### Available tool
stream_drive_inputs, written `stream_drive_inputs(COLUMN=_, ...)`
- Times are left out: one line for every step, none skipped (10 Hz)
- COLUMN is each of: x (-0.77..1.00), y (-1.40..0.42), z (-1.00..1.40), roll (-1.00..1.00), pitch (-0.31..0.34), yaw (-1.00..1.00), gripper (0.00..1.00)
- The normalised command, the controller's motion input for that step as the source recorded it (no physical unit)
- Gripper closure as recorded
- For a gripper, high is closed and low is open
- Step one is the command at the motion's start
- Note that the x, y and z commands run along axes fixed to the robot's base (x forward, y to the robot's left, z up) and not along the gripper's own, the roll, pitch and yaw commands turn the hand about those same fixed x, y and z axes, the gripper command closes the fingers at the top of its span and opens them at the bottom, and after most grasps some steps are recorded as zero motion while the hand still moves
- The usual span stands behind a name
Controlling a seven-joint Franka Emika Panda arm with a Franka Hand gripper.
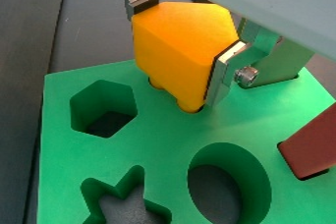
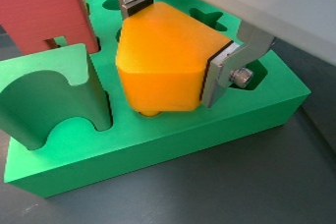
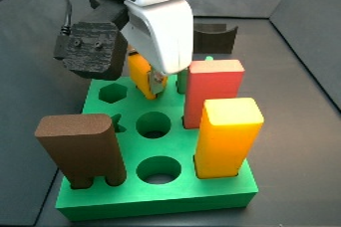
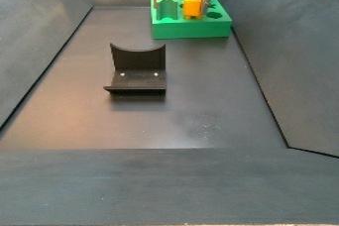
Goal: Pick up the 3 prong object. Move up. Rotate the 3 prong object. Place the 3 prong object on the fixture. Regrasp the 3 prong object. Move to above the board. Insert the 3 prong object.
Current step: Insert the 3 prong object.
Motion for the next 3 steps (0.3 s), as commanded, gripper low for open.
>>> stream_drive_inputs(x=0.00, y=0.00, z=-0.07, roll=-0.04, pitch=-0.020, yaw=0.00, gripper=1.00)
stream_drive_inputs(x=0.00, y=0.01, z=-0.01, roll=-0.04, pitch=0.000, yaw=0.00, gripper=1.00)
stream_drive_inputs(x=0.00, y=0.00, z=0.00, roll=0.00, pitch=0.000, yaw=0.00, gripper=1.00)
